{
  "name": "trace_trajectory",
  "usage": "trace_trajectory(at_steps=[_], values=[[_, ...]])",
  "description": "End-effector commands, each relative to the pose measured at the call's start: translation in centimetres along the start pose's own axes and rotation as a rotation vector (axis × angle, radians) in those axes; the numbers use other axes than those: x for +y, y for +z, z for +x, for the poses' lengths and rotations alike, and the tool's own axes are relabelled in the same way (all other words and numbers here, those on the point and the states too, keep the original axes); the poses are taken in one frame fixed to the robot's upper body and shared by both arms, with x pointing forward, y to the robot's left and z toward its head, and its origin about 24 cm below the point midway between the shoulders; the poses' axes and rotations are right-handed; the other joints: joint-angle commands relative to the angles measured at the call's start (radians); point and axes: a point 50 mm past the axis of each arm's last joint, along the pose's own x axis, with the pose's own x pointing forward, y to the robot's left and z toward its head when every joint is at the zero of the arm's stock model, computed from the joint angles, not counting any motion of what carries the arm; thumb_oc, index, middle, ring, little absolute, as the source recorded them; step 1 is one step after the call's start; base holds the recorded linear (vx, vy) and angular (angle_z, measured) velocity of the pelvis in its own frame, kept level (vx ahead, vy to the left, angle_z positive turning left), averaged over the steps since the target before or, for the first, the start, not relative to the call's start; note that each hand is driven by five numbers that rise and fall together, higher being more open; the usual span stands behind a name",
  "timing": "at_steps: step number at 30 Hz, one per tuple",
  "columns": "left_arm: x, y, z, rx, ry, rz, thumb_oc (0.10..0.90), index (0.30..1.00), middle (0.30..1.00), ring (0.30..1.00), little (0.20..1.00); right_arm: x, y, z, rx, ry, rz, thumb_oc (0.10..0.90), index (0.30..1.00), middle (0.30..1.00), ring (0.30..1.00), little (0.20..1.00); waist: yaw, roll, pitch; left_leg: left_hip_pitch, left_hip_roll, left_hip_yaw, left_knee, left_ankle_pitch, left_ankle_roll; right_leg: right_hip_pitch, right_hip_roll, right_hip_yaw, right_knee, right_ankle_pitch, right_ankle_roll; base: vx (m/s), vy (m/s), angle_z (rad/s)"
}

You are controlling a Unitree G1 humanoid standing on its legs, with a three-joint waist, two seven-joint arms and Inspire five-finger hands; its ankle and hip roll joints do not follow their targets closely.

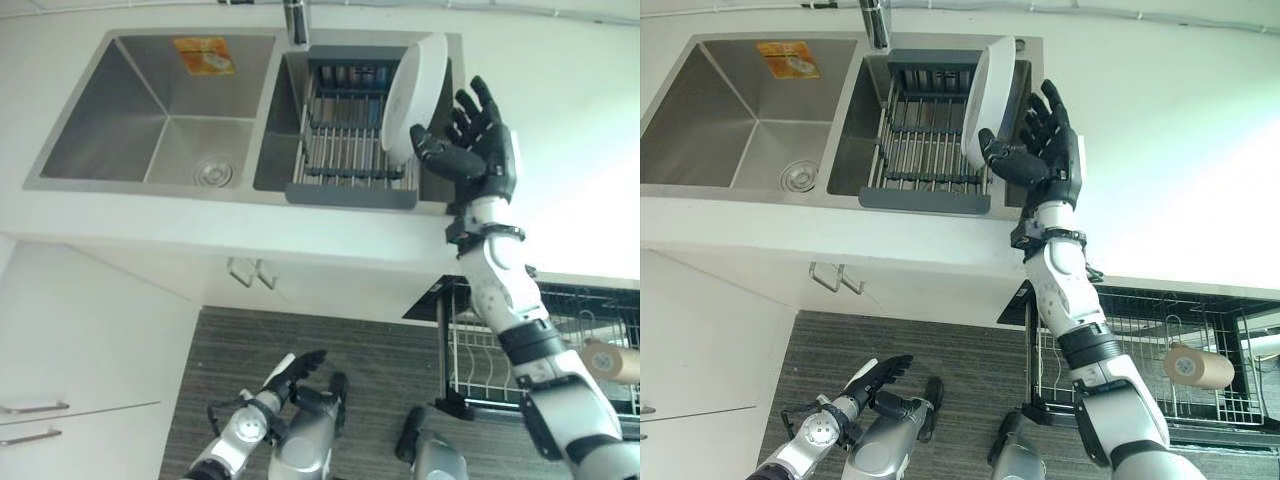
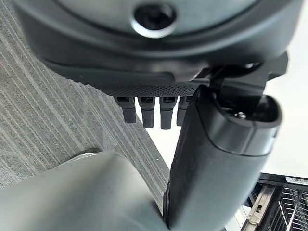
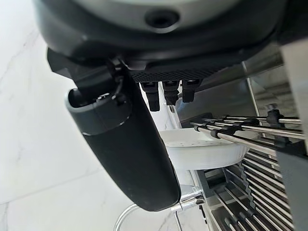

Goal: Place the dishes in the dishwasher.

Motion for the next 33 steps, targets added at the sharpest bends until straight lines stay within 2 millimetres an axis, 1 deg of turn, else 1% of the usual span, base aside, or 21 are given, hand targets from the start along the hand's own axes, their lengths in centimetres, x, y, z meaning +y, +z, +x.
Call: trace_trajectory(at_steps=[1,7,9,14,15,16,17,19,20,21,22,23,26,33], values=[[-3.6,-6.3,-4.0,0.224,-0.171,0.153,0.8,0.9,0.9,0.9,0.9,2.0,6.7,2.2,-0.267,0.093,0.033,0.8,0.9,0.9,0.9,0.9,0.018,-0.007,-0.02,0.049,0.054,-0.092,-0.026,-0.094,-0.048,-0.043,-0.037,0.043,-0.015,0.003,0.029,0.0,0.019,0.09],[-3.6,-6.2,-3.7,0.229,-0.166,0.166,0.8,0.9,0.9,0.9,0.9,2.0,6.8,2.7,-0.264,0.1,0.019,0.8,0.9,0.9,0.9,0.9,0.021,-0.01,-0.012,0.041,0.058,-0.094,-0.026,-0.09,-0.051,-0.048,-0.033,0.041,-0.015,0.003,0.027,-0.01,-0.006,0.0],[-3.4,-6.1,-3.7,0.223,-0.162,0.174,0.8,0.9,0.9,0.9,0.9,2.1,7.2,2.8,-0.272,0.098,0.02,0.8,0.9,0.9,0.9,0.9,0.024,-0.012,-0.007,0.037,0.059,-0.097,-0.026,-0.088,-0.051,-0.048,-0.032,0.037,-0.015,0.002,0.027,-0.03,-0.029,0.02],[-3.3,-6.1,-3.7,0.216,-0.165,0.171,0.8,0.9,0.9,0.9,0.9,2.4,7.3,3.1,-0.257,0.1,0.007,0.8,0.9,0.9,0.9,0.9,0.023,-0.005,-0.008,0.036,0.058,-0.096,-0.026,-0.086,-0.054,-0.047,-0.035,0.037,-0.015,0.001,0.026,0.0,0.02,0.01],[-3.4,-6.1,-3.8,0.216,-0.167,0.171,0.8,0.9,0.9,0.9,0.9,2.2,7.2,3.2,-0.238,0.093,-0.005,0.715,0.773,0.773,0.773,0.773,0.023,-0.004,-0.009,0.036,0.058,-0.097,-0.026,-0.086,-0.054,-0.046,-0.036,0.038,-0.015,0.001,0.026,0.01,0.041,0.01],[-3.3,-6.1,-3.8,0.214,-0.168,0.175,0.8,0.9,0.9,0.9,0.9,2.0,7.0,3.4,-0.228,0.089,-0.018,0.554,0.531,0.531,0.531,0.531,0.025,-0.003,-0.009,0.035,0.057,-0.097,-0.026,-0.084,-0.055,-0.046,-0.037,0.038,-0.015,0.001,0.027,0.0,0.0,0.0],[-3.3,-6.1,-3.7,0.213,-0.168,0.178,0.8,0.9,0.9,0.9,0.9,2.0,6.9,3.5,-0.222,0.086,-0.027,0.538,0.507,0.507,0.507,0.507,0.026,-0.002,-0.008,0.034,0.058,-0.097,-0.026,-0.083,-0.055,-0.046,-0.037,0.037,-0.015,0.002,0.027,0.0,0.0,0.0],[-3.2,-6.0,-3.7,0.211,-0.167,0.184,0.8,0.9,0.9,0.9,0.9,1.9,6.6,3.6,-0.208,0.08,-0.044,0.521,0.481,0.481,0.481,0.481,0.027,-0.002,-0.006,0.032,0.058,-0.097,-0.026,-0.082,-0.056,-0.047,-0.037,0.036,-0.015,0.002,0.027,0.0,0.0,0.0],[-3.2,-6.0,-3.7,0.21,-0.169,0.191,0.8,0.9,0.9,0.9,0.9,1.9,6.5,3.8,-0.202,0.08,-0.052,0.475,0.413,0.413,0.413,0.413,0.03,0.0,-0.003,0.032,0.058,-0.099,-0.026,-0.082,-0.056,-0.044,-0.037,0.035,-0.015,0.001,0.027,0.0,0.0,0.0],[-3.2,-5.9,-3.6,0.209,-0.168,0.195,0.8,0.9,0.9,0.9,0.9,1.9,6.5,3.8,-0.199,0.083,-0.055,0.456,0.385,0.385,0.385,0.385,0.03,0.0,-0.004,0.028,0.057,-0.1,-0.026,-0.08,-0.056,-0.047,-0.037,0.034,-0.015,0.002,0.027,0.0,0.004,0.04],[-3.1,-5.8,-3.5,0.204,-0.167,0.206,0.8,0.9,0.9,0.9,0.9,2.0,6.6,3.9,-0.202,0.087,-0.062,0.42,0.331,0.331,0.331,0.331,0.034,0.001,0.003,0.024,0.058,-0.101,-0.026,-0.078,-0.057,-0.047,-0.037,0.031,-0.015,0.002,0.028,-0.02,-0.002,0.06],[-3.1,-5.7,-3.5,0.199,-0.166,0.213,0.8,0.9,0.9,0.9,0.9,2.1,6.6,4.0,-0.205,0.088,-0.063,0.4,0.3,0.3,0.3,0.3,0.036,0.002,0.006,0.021,0.058,-0.101,-0.026,-0.077,-0.057,-0.048,-0.038,0.029,-0.015,0.002,0.028,-0.02,-0.007,0.14],[-2.8,-5.4,-3.4,0.183,-0.165,0.241,0.8,0.9,0.9,0.9,0.9,2.3,7.0,4.3,-0.205,0.102,-0.076,0.4,0.3,0.3,0.3,0.3,0.044,0.005,0.015,0.014,0.058,-0.104,-0.026,-0.078,-0.058,-0.048,-0.037,0.021,-0.015,-0.003,0.03,-0.01,-0.001,0.12],[-2.6,-5.2,-3.3,0.178,-0.169,0.268,0.8,0.9,0.9,0.9,0.9,2.8,6.8,4.3,-0.209,0.122,-0.079,0.4,0.3,0.3,0.3,0.3,0.051,0.004,0.018,0.008,0.058,-0.105,-0.026,-0.075,-0.058,-0.048,-0.04,0.016,-0.015,-0.003,0.029,0.0,0.0,0.0]])
